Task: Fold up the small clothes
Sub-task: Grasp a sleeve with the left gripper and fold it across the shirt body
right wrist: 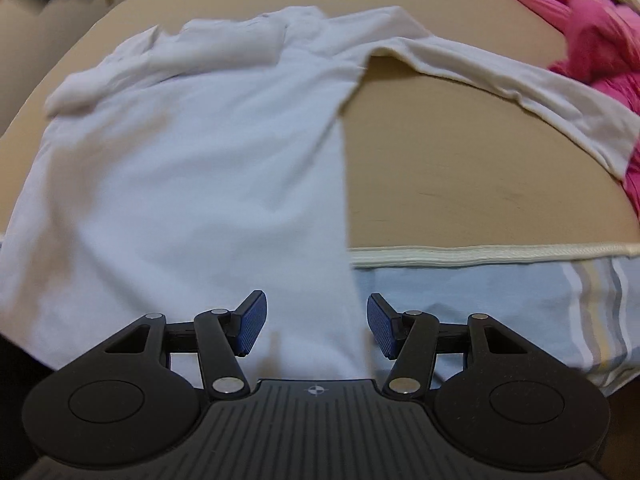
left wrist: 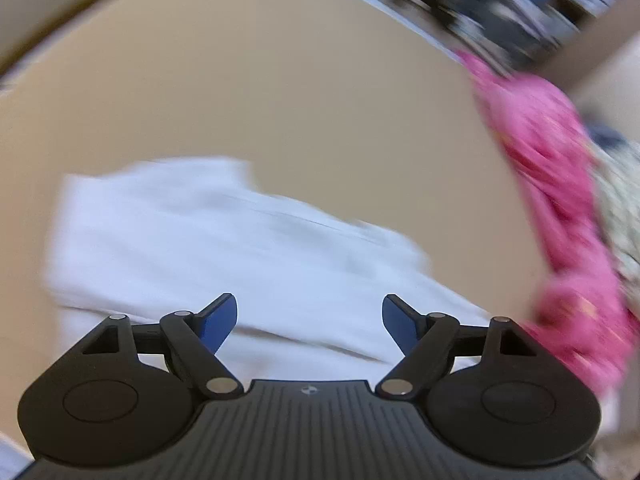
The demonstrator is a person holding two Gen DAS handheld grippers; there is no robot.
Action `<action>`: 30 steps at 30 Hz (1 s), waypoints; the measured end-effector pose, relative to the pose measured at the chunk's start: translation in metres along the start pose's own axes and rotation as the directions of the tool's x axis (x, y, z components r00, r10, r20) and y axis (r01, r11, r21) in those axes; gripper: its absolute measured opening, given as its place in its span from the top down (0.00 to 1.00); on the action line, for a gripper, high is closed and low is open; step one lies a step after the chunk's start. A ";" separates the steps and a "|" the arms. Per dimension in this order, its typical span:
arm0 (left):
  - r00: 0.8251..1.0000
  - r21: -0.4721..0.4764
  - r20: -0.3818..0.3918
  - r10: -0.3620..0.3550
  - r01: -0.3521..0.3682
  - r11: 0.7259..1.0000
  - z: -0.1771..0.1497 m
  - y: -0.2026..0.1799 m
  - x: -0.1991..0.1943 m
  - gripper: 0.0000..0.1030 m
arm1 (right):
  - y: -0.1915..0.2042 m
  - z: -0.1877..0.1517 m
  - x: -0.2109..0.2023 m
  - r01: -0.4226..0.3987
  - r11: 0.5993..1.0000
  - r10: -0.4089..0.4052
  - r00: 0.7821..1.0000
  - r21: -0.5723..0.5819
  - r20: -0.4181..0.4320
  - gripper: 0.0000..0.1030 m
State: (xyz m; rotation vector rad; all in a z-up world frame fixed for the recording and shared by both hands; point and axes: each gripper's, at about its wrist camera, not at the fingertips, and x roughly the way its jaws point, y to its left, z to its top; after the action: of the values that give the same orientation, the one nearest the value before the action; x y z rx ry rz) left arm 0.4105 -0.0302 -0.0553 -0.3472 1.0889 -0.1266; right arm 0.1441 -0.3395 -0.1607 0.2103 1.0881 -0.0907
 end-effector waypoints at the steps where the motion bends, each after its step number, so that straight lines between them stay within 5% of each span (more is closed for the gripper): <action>1: 0.998 -0.033 0.030 0.056 -0.055 0.998 0.002 0.027 -0.002 0.18 | -0.004 0.008 0.002 -0.015 1.000 0.015 1.000 0.015 0.017 0.44; 4: 0.967 -0.123 0.075 0.245 -0.235 0.964 0.006 0.103 -0.004 0.18 | -0.005 0.042 0.012 -0.072 0.996 0.066 0.993 0.060 0.095 0.44; 6: 0.949 -0.138 0.063 0.310 -0.300 0.944 0.006 0.134 0.002 0.18 | -0.003 0.072 0.022 -0.125 0.986 0.107 0.981 0.110 0.160 0.44; 11: 0.963 -0.104 0.017 0.270 -0.267 0.958 -0.005 0.152 0.043 0.18 | 0.007 0.153 0.068 -0.238 0.937 0.170 0.950 0.256 0.262 0.44; 16: 0.975 0.025 0.042 0.220 -0.221 0.975 -0.016 0.127 0.067 0.18 | 0.025 0.207 0.133 -0.207 0.933 0.152 0.968 0.293 0.200 0.44; 18: 0.965 0.086 0.014 0.263 -0.264 0.961 -0.014 0.122 0.084 0.18 | 0.032 0.215 0.156 -0.184 0.936 0.143 0.977 0.299 0.155 0.44; 19: 0.955 0.122 0.005 0.295 -0.293 0.948 -0.014 0.120 0.092 0.17 | 0.034 0.218 0.165 -0.170 0.938 0.135 0.982 0.301 0.135 0.54; 20: 0.941 0.169 -0.002 0.338 -0.333 0.928 -0.016 0.119 0.100 0.16 | 0.037 0.219 0.166 -0.151 0.949 0.117 0.984 0.277 0.136 0.79; 21: 0.933 0.204 -0.007 0.360 -0.351 0.914 -0.018 0.120 0.105 0.15 | 0.041 0.220 0.161 -0.144 0.960 0.113 0.984 0.241 0.137 0.81; 22: 0.932 0.225 -0.005 0.362 -0.351 0.909 -0.019 0.121 0.107 0.14 | 0.042 0.219 0.153 -0.164 0.962 0.133 0.980 0.219 0.151 0.98; 26: 0.942 0.211 0.004 0.337 -0.330 0.920 -0.020 0.129 0.108 0.10 | 0.027 0.216 0.125 -0.169 0.966 0.126 0.968 0.195 0.218 0.98; 30: 0.933 0.201 0.015 0.360 -0.356 0.913 -0.025 0.128 0.090 0.09 | 0.026 0.209 0.163 -0.111 0.977 0.094 0.991 0.183 0.099 0.94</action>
State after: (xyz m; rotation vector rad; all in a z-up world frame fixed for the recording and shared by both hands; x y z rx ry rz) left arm 0.4218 0.0600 -0.1847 0.0402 1.1342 0.0872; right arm 0.4061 -0.3536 -0.2087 0.4281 0.9775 -0.1094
